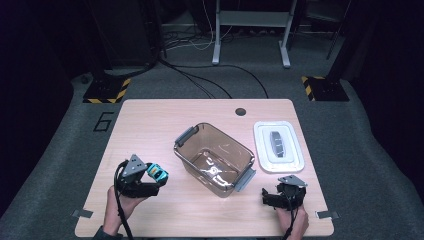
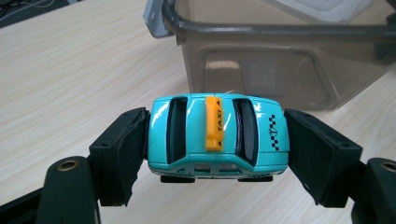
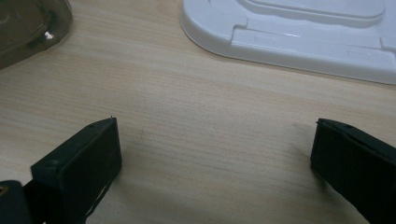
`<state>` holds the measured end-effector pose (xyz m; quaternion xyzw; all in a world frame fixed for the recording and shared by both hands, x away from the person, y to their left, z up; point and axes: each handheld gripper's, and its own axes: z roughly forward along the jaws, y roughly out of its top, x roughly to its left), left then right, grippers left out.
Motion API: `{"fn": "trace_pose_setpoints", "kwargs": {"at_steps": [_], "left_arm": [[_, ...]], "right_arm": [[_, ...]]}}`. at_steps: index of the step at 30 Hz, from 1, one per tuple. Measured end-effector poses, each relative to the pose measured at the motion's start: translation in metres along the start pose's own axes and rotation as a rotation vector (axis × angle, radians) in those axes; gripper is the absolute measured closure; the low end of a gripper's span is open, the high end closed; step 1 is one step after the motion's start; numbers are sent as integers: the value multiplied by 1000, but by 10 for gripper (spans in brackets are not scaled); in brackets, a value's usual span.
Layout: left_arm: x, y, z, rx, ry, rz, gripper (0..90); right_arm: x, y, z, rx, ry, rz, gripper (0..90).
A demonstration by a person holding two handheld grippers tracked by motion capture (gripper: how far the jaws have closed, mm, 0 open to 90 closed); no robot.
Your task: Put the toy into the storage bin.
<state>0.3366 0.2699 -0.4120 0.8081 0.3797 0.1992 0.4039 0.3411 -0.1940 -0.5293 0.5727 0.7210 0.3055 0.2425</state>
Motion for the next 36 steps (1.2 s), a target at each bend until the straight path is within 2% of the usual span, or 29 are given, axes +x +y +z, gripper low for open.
{"fn": "trace_pose_setpoints", "kwargs": {"at_steps": [5,10,15,24,36], "left_arm": [[2,12,-2,-11,1,16,246],[7,19,-4,-25,1,8,246],[11,26,-4,-19,0,13,246],[19,42,-9,-42,8,19,246],[29,64,-6,-38,-1,32,246]], "right_arm": [[0,0,0,0,0,0,11],[0,0,0,0,-1,0,11],[0,0,0,0,-1,0,11],[0,0,0,0,-1,1,11],[0,0,0,0,-1,1,11]]}}
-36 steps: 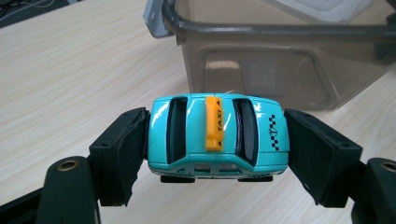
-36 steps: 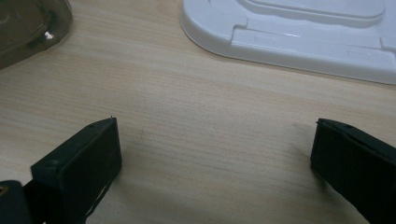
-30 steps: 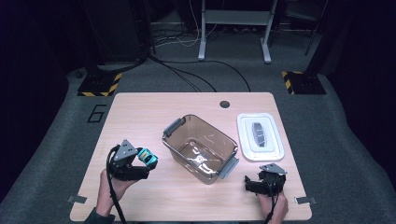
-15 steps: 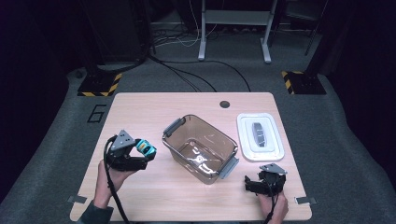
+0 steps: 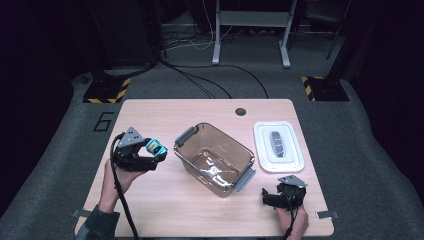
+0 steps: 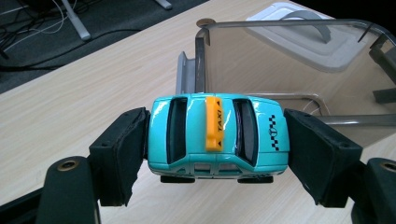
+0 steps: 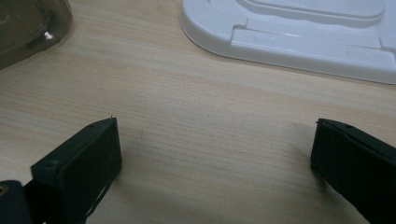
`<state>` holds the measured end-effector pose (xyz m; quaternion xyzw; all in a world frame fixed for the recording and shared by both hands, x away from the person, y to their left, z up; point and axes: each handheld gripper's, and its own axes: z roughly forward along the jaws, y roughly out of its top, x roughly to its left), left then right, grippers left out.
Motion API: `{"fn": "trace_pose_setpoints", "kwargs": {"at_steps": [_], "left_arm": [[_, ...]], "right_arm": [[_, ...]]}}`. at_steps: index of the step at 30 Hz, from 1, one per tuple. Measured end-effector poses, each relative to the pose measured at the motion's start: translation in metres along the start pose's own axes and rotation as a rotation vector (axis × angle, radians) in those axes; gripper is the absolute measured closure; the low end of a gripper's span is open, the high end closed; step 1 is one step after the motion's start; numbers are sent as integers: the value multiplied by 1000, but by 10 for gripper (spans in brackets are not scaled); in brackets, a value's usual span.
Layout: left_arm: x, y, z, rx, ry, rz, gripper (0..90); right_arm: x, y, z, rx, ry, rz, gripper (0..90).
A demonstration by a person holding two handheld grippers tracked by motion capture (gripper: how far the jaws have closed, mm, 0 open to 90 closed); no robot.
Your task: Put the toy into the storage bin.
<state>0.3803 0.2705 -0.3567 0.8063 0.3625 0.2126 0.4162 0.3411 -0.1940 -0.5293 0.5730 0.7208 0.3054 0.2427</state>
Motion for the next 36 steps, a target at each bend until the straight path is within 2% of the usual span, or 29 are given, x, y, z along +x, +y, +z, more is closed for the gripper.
{"fn": "trace_pose_setpoints", "kwargs": {"at_steps": [8,19,29,36], "left_arm": [[3,19,4,-1,-17,14,246],[0,47,12,1,-36,58,246],[-7,68,29,14,-65,83,245],[-14,79,44,45,-86,113,245]], "right_arm": [[0,0,0,0,0,0,11],[0,0,0,0,0,0,11],[0,0,0,0,0,0,11],[0,0,0,0,0,0,11]]}}
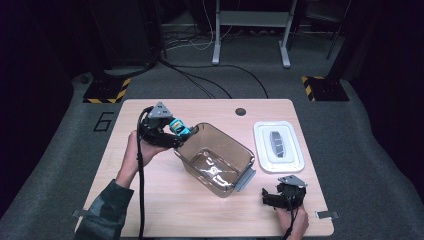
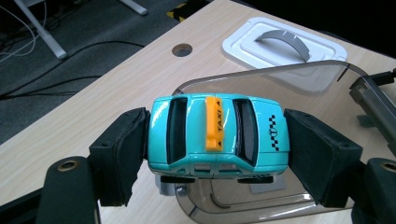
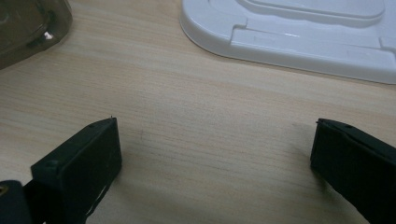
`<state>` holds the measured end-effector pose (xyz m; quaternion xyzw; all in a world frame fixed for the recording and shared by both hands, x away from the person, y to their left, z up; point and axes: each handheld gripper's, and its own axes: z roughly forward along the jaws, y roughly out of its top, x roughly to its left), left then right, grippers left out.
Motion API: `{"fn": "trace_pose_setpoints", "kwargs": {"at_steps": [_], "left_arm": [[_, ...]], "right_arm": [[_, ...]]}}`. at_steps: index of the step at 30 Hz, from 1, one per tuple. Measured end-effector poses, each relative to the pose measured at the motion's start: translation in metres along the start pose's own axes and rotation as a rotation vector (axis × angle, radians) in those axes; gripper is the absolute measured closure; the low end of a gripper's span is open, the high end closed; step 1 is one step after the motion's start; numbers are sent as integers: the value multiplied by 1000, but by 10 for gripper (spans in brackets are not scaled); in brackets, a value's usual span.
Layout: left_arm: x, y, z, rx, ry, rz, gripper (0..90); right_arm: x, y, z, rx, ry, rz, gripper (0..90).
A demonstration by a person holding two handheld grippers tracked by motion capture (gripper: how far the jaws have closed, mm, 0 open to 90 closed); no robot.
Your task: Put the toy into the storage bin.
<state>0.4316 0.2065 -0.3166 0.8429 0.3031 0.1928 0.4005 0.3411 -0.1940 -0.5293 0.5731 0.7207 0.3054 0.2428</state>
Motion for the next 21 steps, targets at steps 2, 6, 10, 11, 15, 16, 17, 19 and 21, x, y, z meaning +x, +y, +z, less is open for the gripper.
{"fn": "trace_pose_setpoints", "kwargs": {"at_steps": [2,6,10,11,15,16,17,19,21], "left_arm": [[-2,3,4,7,-6,5,246],[-5,7,14,18,-25,16,246],[-7,11,22,30,-37,28,245],[-8,12,24,35,-38,33,246],[-9,14,32,42,-46,34,245],[-9,14,35,44,-47,32,245],[-8,15,37,47,-49,31,245],[-8,15,41,54,-49,32,245],[-7,16,45,59,-53,26,245]], "right_arm": [[0,0,0,0,0,0,11],[0,0,0,0,0,0,11],[0,0,0,0,0,0,11],[0,0,0,0,0,0,11],[0,0,0,0,-1,-1,11],[0,0,0,0,0,-1,11],[0,0,0,0,-1,-2,11],[0,0,0,0,-1,-1,11],[0,0,0,0,0,0,11]]}}
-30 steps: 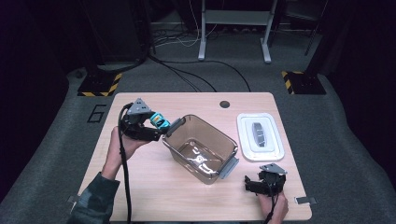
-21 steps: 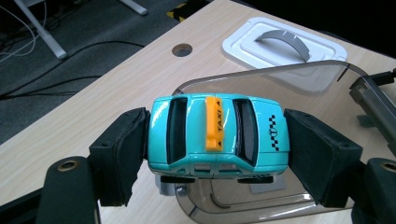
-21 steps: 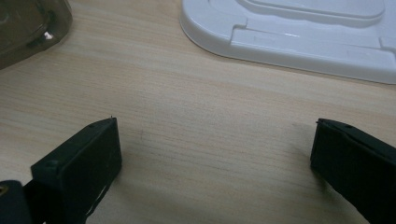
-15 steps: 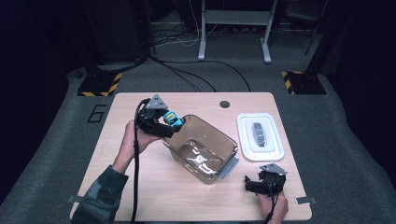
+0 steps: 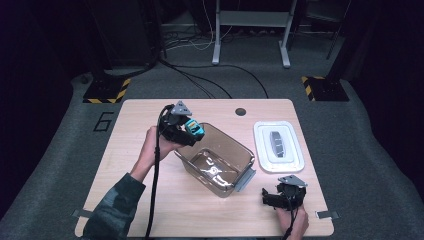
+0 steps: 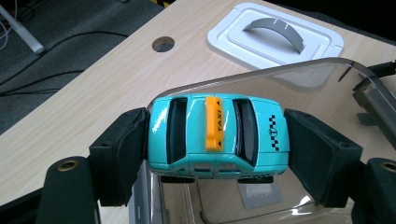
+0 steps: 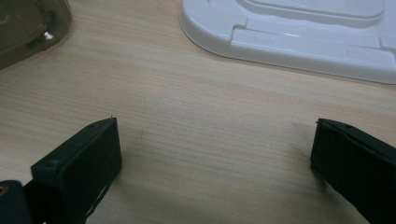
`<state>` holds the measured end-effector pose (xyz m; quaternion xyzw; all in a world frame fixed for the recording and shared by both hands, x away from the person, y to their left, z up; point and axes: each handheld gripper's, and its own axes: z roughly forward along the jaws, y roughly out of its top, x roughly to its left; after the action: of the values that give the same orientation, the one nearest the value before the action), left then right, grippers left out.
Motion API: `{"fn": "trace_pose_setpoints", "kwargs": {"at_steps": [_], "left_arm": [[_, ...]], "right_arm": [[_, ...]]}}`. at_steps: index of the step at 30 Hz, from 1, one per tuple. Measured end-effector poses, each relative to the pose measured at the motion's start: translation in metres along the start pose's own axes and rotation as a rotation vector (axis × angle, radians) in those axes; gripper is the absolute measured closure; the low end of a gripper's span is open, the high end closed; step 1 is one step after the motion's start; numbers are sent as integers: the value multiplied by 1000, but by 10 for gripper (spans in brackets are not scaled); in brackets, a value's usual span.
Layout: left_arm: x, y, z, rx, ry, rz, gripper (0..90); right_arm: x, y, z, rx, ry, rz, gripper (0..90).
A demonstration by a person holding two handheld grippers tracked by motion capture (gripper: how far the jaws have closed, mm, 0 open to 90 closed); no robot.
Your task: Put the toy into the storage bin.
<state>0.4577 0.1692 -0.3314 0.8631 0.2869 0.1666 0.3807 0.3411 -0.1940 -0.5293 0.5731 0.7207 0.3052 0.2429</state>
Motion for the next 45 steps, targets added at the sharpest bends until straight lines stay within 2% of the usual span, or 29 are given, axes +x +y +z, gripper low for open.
{"fn": "trace_pose_setpoints", "kwargs": {"at_steps": [7,22,34,45], "left_arm": [[2,3,13,20,-13,4,245],[3,7,40,80,-44,-25,245],[-4,10,66,148,-52,-27,245],[-7,12,80,189,-53,-26,245]], "right_arm": [[0,0,0,0,0,0,11],[0,0,0,-1,-1,-1,11],[0,0,0,-1,-1,-1,11],[0,0,0,-1,-1,-1,11]]}}
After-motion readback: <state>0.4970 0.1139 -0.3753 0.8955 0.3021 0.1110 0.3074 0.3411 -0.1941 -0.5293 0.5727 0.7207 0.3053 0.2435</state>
